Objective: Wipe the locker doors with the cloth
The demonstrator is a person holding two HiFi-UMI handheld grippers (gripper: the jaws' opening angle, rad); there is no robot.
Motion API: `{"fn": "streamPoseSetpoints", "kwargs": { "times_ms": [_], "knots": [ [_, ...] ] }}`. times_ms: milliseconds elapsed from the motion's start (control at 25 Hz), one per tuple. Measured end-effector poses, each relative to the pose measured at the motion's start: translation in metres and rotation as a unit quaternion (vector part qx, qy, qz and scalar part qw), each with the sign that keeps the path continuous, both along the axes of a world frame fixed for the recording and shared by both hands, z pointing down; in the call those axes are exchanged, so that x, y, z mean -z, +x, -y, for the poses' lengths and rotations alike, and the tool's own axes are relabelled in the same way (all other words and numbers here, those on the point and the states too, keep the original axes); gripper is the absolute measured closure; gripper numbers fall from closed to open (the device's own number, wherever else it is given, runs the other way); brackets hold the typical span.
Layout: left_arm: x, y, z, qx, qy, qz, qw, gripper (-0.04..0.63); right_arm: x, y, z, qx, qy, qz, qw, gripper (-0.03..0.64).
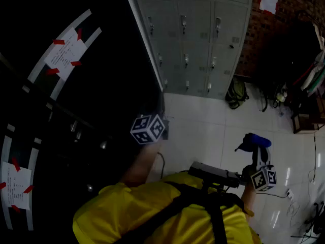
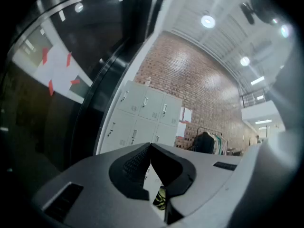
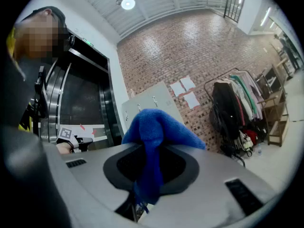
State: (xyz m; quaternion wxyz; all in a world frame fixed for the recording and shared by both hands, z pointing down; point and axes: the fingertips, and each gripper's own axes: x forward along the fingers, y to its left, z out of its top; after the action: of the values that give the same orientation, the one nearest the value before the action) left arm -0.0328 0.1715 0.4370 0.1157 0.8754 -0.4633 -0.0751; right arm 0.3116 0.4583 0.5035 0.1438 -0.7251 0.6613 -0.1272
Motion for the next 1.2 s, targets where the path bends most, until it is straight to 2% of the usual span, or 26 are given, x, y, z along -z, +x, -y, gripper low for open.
{"fn": "streamPoseSetpoints", "kwargs": {
  "times_ms": [120, 240, 320, 480, 760, 960, 1200],
  "knots": [
    [-0.004, -0.012, 0.002, 0.009, -0.008, 0.005, 0.9999, 0.601, 0.008, -0.001, 0.016, 0.002, 0.008, -0.005, 1.000, 0.543],
    [-0.005, -0.013, -0.005, 0.005, 0.014, 0.051, 0.9986, 0.601, 0.012, -0.001, 0.031, 0.003, 0.007, -0.014, 1.000, 0.543],
    [-0.004, -0.011, -0.011, -0.001, 0.026, 0.067, 0.9974, 0.601, 0.015, -0.004, 0.042, 0.008, 0.006, -0.019, 1.000, 0.543],
    [-0.004, -0.002, -0.015, -0.011, 0.025, 0.065, 0.9975, 0.601, 0.021, -0.008, 0.058, 0.021, 0.008, -0.023, 0.999, 0.543],
    [-0.010, 0.015, -0.015, -0.008, 0.025, 0.080, 0.9965, 0.601, 0.032, -0.011, 0.095, 0.057, 0.008, -0.058, 0.997, 0.543],
    [-0.019, 0.031, -0.005, 0.005, 0.014, 0.076, 0.9970, 0.601, 0.043, -0.015, 0.138, 0.097, -0.001, -0.089, 0.991, 0.543],
    [-0.027, 0.050, 0.016, 0.022, 0.001, 0.079, 0.9966, 0.601, 0.043, -0.017, 0.201, 0.150, -0.006, -0.088, 0.985, 0.543]
  ]
}}
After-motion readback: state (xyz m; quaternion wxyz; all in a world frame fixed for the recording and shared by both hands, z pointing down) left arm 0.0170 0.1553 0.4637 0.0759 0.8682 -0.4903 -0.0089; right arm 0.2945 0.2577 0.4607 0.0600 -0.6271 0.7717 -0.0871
